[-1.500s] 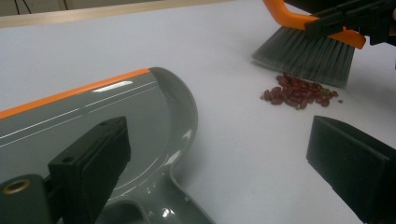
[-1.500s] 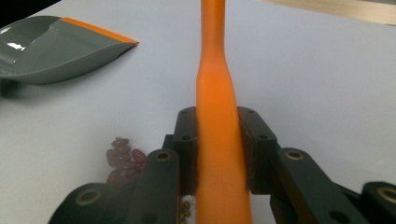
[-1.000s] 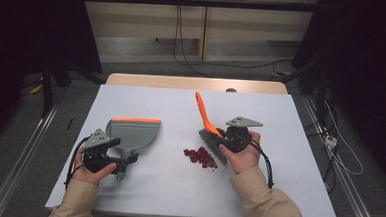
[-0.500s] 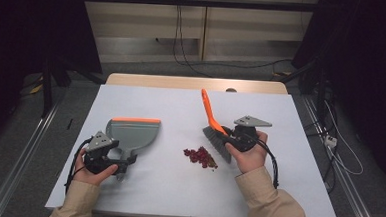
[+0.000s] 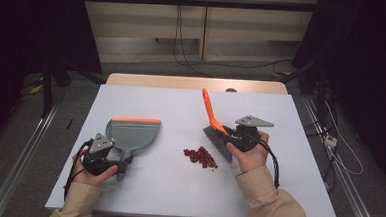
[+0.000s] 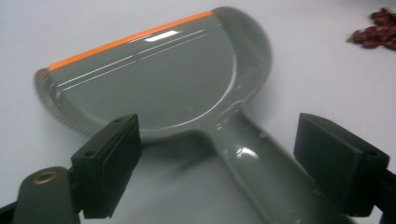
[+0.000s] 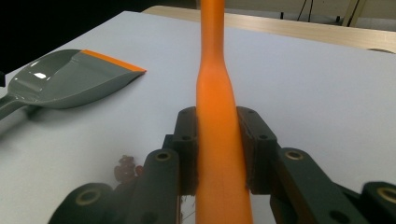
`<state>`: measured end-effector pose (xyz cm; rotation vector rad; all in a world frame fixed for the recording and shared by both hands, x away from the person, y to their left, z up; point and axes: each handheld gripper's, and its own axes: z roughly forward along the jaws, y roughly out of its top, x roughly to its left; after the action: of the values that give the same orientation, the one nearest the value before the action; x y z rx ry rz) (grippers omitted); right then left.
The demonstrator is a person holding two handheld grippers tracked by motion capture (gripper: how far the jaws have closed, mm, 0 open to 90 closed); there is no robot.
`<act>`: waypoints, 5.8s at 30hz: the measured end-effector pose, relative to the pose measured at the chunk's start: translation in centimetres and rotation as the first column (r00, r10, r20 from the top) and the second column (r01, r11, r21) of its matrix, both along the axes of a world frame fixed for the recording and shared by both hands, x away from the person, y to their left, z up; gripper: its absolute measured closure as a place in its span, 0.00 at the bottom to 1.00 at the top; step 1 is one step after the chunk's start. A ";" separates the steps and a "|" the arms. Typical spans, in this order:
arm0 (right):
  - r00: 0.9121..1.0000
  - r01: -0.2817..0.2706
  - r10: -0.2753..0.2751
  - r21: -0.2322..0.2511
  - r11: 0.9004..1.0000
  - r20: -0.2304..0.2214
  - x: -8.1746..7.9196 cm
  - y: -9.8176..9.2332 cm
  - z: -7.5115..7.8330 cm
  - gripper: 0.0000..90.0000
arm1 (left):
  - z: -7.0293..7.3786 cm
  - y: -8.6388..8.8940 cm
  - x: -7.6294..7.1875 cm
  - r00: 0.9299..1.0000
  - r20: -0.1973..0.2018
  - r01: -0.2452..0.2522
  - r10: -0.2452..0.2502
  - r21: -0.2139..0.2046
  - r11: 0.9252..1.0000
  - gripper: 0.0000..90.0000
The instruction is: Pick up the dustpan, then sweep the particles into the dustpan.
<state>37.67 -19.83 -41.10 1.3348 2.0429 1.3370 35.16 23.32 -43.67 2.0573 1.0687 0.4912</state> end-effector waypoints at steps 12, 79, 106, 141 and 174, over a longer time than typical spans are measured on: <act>1.000 0.009 -0.009 0.007 1.000 -0.003 -0.1 -0.4 -0.1 0.79 | -0.4 1.2 1.2 0.996 -0.079 -0.047 0.047 -0.002 0.999 0.46; 0.999 0.044 -0.043 -0.061 0.997 0.010 0.4 -0.4 -1.0 0.79 | 1.3 -2.3 -1.3 0.869 -0.235 0.454 -0.435 0.032 0.890 0.70; 1.000 0.002 -0.001 -0.167 0.986 0.011 -0.5 1.1 -1.5 0.78 | 1.0 -4.4 -1.7 0.829 -0.243 0.523 -0.504 0.018 0.852 0.70; 1.000 0.000 0.004 -0.255 0.967 0.016 -2.5 3.1 -1.5 0.79 | 0.7 -5.2 -1.4 0.814 -0.274 0.529 -0.512 -0.014 0.849 0.69; 0.999 0.008 -0.001 -0.228 0.974 0.033 -3.2 4.6 -1.7 0.79 | 0.9 -5.8 -1.7 0.803 -0.288 0.547 -0.522 0.007 0.837 0.70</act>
<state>34.44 -15.28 -42.81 1.2079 2.0967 1.0756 33.42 17.55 -42.73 2.4320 0.5604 -0.0434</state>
